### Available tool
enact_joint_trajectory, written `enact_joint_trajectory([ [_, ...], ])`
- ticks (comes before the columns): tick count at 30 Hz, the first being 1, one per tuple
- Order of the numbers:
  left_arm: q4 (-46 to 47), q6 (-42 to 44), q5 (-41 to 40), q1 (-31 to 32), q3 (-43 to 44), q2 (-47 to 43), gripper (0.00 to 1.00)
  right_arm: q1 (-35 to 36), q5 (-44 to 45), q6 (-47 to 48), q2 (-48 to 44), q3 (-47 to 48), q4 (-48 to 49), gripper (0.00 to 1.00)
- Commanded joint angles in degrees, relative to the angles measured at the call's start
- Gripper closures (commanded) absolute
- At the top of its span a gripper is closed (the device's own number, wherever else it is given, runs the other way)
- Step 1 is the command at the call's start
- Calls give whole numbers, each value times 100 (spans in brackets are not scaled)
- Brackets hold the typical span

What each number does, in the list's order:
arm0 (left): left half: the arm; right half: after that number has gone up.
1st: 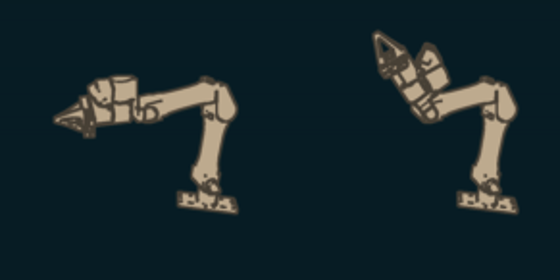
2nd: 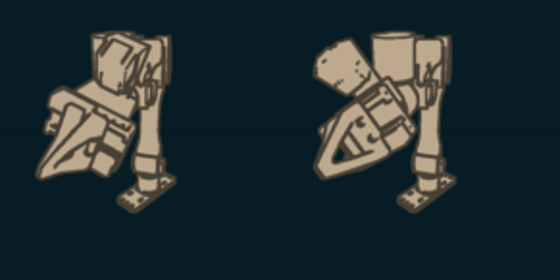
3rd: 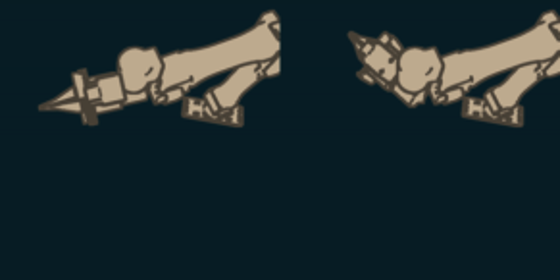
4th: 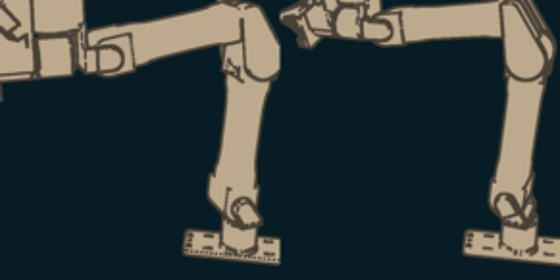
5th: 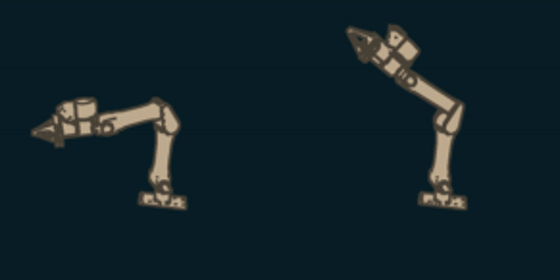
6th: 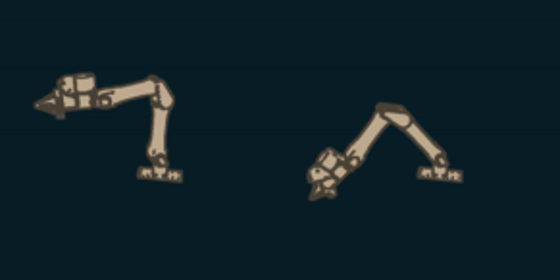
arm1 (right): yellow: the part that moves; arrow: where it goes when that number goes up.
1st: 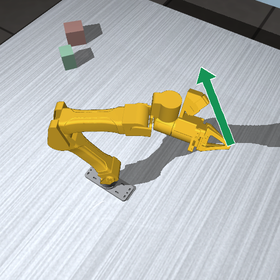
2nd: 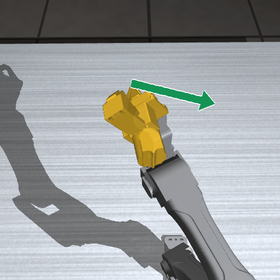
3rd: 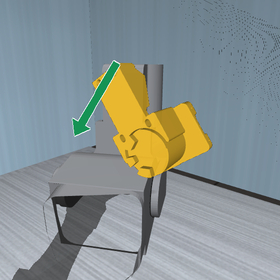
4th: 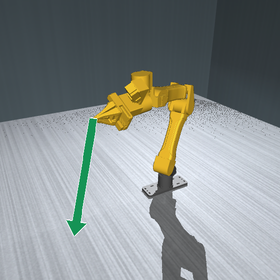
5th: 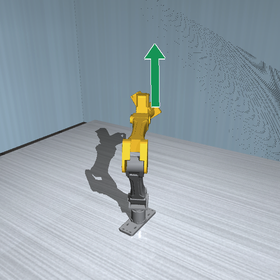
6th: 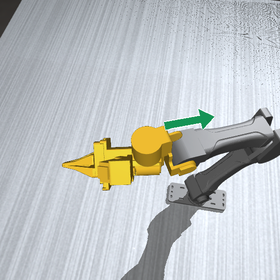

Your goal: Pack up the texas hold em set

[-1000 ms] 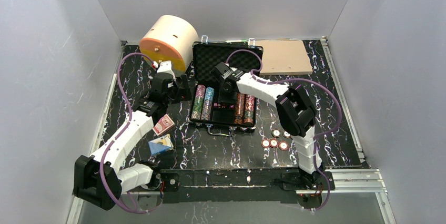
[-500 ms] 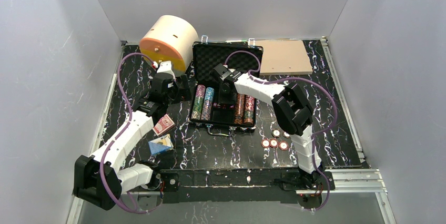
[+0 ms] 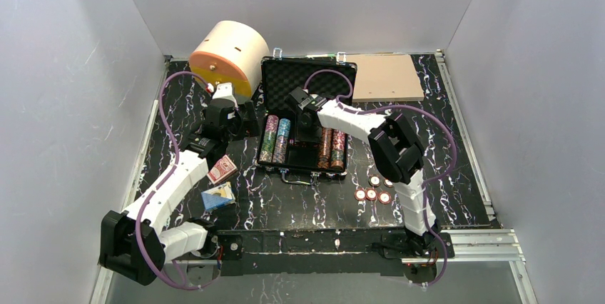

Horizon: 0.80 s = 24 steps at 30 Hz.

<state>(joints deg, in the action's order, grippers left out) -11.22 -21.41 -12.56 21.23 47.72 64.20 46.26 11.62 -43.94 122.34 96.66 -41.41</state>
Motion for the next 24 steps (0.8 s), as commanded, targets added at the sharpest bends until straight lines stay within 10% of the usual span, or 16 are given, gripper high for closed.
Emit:
enact_joint_trajectory([
  [1, -57, 58, -98, 30, -9, -31, 2, -21, 174, 105, -177, 185, 100, 51],
  [12, -42, 50, -80, 30, -18, -13, 2, -38, 270, -75, -819, -171, 334, 50],
  [24, -43, 45, -73, 32, -52, -57, 2, -126, 391, -290, -586, -262, -8, 75],
])
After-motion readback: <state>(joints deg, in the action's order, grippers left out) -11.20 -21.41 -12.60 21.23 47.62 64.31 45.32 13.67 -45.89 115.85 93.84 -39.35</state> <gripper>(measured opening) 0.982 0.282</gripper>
